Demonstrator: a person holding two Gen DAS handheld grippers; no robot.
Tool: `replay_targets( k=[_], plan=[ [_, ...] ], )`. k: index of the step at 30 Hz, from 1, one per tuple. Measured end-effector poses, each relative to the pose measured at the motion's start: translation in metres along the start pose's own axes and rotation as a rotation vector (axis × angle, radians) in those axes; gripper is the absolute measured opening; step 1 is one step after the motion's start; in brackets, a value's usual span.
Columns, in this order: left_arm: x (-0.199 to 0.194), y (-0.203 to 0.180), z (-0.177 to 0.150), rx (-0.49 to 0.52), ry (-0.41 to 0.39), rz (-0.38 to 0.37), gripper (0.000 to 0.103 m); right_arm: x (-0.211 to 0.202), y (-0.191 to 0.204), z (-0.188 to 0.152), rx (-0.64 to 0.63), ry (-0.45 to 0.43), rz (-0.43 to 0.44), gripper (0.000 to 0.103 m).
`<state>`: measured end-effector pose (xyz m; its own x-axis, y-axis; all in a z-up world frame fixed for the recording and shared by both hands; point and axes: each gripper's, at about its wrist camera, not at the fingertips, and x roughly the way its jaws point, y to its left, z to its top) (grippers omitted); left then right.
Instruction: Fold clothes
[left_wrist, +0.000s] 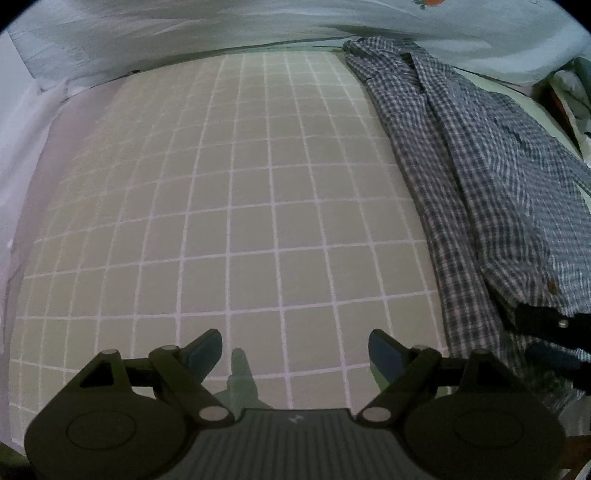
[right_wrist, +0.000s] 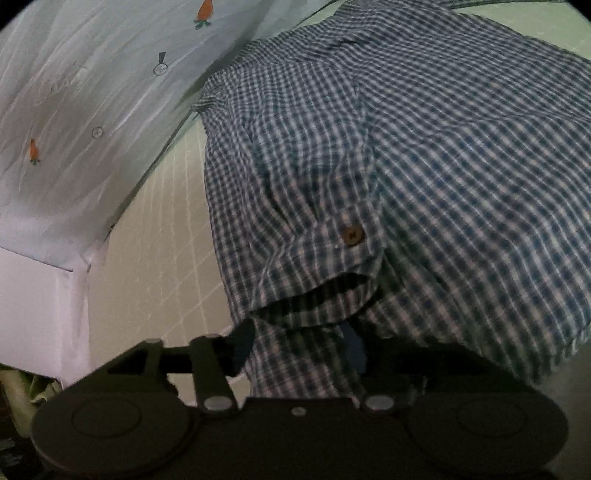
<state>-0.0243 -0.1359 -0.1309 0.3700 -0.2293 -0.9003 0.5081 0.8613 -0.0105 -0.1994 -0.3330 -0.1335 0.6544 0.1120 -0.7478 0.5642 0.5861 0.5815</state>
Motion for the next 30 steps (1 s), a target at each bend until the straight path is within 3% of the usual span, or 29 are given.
replay_targets(
  k=[2,4,7,13,16,26,30],
  plan=[
    [0.001,-0.004,0.004,0.002,-0.002,-0.003,0.087,-0.005,-0.003,0.002,0.053,0.018,0.021,0.082],
    [0.001,-0.010,0.010,0.005,-0.007,-0.008,0.087,-0.011,-0.007,0.007,0.120,0.032,0.057,0.085],
    [-0.001,-0.021,0.019,0.017,-0.028,-0.011,0.087,-0.022,-0.017,0.015,0.241,0.037,0.144,0.101],
    [-0.004,-0.053,0.040,0.044,-0.066,-0.007,0.091,-0.039,-0.054,0.030,0.526,0.008,0.375,0.103],
    [-0.001,-0.077,0.051,0.052,-0.071,-0.004,0.091,-0.052,-0.071,0.046,0.521,-0.059,0.359,0.103],
    [0.021,-0.179,0.079,-0.010,-0.060,0.047,0.092,-0.075,-0.171,0.146,0.529,-0.093,0.287,0.103],
    [0.042,-0.207,0.079,-0.073,-0.015,0.091,0.092,-0.086,-0.212,0.200,0.412,-0.112,0.154,0.103]
  ],
)
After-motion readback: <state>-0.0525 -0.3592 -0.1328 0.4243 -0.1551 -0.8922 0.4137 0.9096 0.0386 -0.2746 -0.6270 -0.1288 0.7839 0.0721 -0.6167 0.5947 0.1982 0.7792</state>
